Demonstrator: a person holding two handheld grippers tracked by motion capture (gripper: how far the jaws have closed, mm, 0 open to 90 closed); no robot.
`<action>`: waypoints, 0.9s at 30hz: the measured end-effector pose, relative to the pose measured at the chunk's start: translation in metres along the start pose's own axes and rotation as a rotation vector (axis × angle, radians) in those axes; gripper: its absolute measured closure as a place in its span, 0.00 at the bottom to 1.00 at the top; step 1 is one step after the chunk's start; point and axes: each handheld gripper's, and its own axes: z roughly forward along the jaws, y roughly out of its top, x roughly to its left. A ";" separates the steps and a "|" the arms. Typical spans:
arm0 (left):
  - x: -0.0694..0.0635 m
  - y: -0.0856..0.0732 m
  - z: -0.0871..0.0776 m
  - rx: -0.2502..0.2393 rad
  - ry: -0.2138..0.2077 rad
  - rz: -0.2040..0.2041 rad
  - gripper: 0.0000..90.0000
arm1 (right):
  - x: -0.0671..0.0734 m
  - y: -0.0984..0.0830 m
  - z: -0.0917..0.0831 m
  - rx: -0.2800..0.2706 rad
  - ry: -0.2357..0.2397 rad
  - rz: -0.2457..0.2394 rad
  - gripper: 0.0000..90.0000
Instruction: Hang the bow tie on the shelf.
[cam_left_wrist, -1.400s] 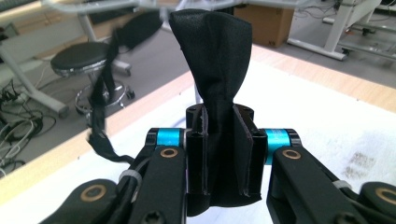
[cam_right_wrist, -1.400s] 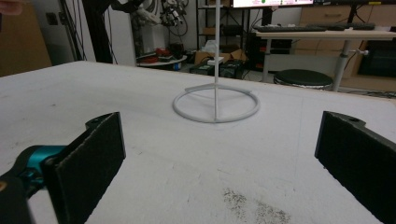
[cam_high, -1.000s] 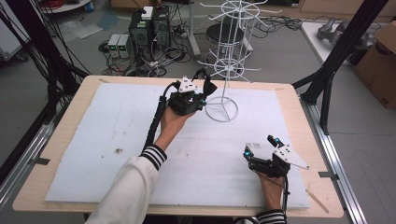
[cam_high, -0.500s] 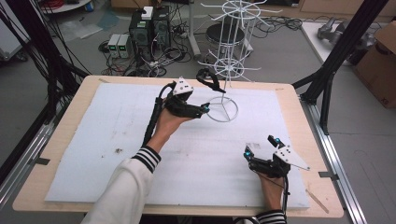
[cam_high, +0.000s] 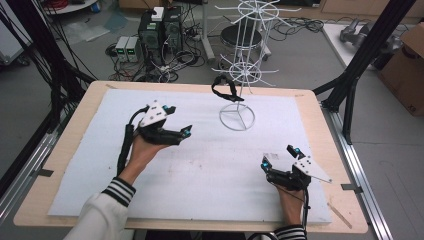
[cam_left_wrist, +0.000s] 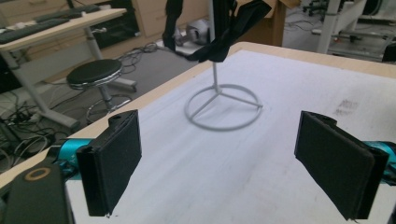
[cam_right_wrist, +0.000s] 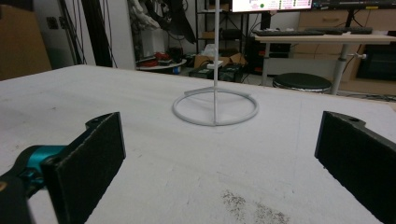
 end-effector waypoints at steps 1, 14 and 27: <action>0.000 0.000 0.000 0.000 0.000 0.000 0.17 | 0.000 0.000 0.000 -0.001 0.000 0.000 0.01; 0.021 -0.075 -0.086 -0.095 0.106 -0.039 0.16 | 0.001 0.000 -0.001 -0.008 -0.011 -0.012 0.01; 0.025 -0.123 -0.128 -0.231 0.211 -0.066 0.17 | 0.002 -0.001 -0.001 -0.013 -0.019 -0.010 0.01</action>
